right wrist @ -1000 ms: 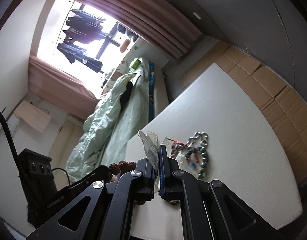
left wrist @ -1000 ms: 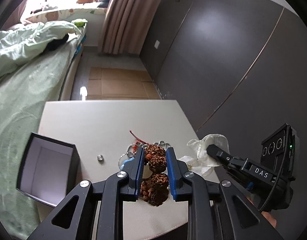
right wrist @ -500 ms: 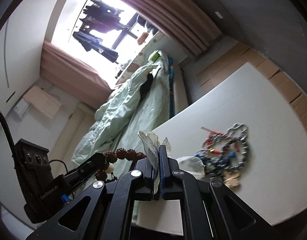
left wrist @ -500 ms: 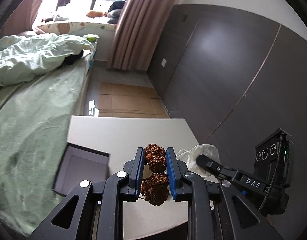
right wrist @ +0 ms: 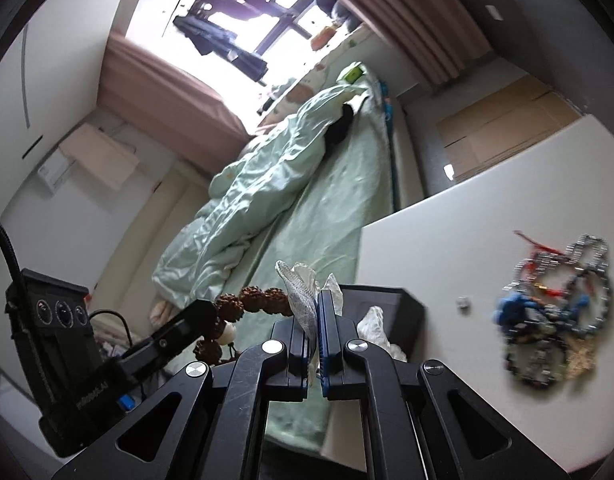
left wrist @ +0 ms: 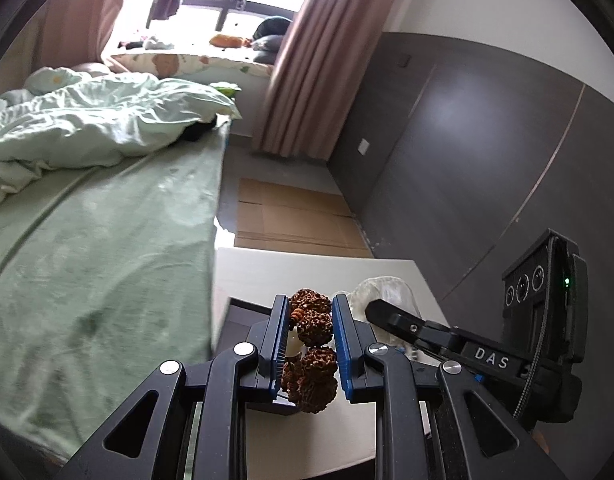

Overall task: Organize jewelry
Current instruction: 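Carry the brown bead bracelet over the black box and open the left tool, then move the left tool back to the pile and grasp the blue beaded bracelet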

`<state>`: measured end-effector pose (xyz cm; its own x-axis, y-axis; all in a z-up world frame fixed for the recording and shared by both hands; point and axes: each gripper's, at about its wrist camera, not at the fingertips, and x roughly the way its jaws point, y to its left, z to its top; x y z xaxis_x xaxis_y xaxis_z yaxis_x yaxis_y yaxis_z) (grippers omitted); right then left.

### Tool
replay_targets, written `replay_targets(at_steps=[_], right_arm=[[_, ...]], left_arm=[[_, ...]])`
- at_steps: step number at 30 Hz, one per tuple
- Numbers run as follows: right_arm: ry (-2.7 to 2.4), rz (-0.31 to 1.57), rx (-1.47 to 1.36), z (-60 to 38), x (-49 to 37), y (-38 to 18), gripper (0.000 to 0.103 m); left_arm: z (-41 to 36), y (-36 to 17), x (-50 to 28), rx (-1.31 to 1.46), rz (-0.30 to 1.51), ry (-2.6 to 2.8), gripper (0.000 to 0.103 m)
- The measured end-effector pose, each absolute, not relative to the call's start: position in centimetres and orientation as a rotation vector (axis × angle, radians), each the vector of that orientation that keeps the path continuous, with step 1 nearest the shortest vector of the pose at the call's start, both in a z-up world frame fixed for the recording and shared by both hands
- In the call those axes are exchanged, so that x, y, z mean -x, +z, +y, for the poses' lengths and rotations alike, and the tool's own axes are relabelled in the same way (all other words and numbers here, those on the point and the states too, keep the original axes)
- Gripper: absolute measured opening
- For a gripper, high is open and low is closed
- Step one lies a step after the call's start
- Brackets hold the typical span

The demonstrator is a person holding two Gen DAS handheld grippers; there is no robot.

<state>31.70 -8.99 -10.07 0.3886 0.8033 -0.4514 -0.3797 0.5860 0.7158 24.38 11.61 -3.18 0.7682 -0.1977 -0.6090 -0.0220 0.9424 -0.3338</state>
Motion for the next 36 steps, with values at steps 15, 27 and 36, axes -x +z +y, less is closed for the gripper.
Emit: replay_targets(at_steps=[15, 27, 36], right_arm=[[0.842, 0.902, -0.47, -4.7, -31.7, -11.2, 0.069], [0.74, 0.939, -0.573, -13.6, -31.7, -12.9, 0.069], [0.681, 0.909, -0.552, -18.6, -31.2, -12.2, 0.069]], left_arm=[[15.5, -4.5, -24.6, 0.355, 0.706, -0.051, 0.023], [12.3, -6.8, -27.7, 0.365, 0.759, -0.128, 0.023], [12.0, -10.7, -30.5, 0.322, 0.944, 0.069, 0.033]])
